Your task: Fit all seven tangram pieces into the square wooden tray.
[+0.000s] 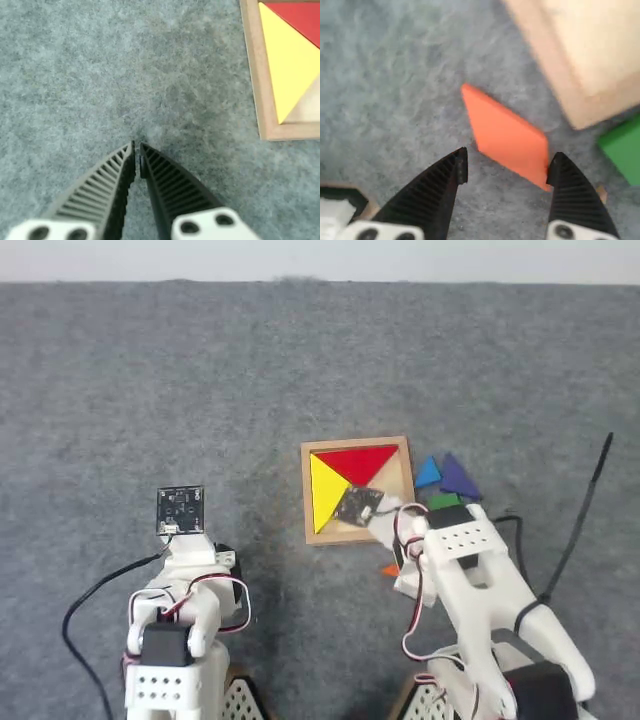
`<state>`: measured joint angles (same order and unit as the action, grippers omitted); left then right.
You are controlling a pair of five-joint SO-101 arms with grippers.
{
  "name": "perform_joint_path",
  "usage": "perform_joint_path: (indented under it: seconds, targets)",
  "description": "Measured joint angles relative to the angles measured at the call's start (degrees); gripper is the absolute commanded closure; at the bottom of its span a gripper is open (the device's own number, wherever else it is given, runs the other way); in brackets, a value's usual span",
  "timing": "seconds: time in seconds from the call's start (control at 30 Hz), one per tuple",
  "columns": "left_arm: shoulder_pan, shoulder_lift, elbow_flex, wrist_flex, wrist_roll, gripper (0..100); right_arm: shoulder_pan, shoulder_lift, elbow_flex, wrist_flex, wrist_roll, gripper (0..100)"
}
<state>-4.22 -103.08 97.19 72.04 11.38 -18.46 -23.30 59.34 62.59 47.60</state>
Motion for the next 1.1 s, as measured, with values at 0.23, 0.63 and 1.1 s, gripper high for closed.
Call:
perform_joint_path:
  seconds: [0.23,0.63,1.1]
  targets:
    - [0.0,0.0,0.0,0.0,0.0,99,0.0,0.0,1.1,-0.1,1.1,73.5]
    - [0.0,0.0,0.0,0.0,0.0,99,-4.5,-0.1,2.5,-1.9,-20.0,93.3]
    - [0.0,0.0,0.0,0.0,0.0,99,-4.8,-0.2,2.5,-1.6,-22.2,81.9]
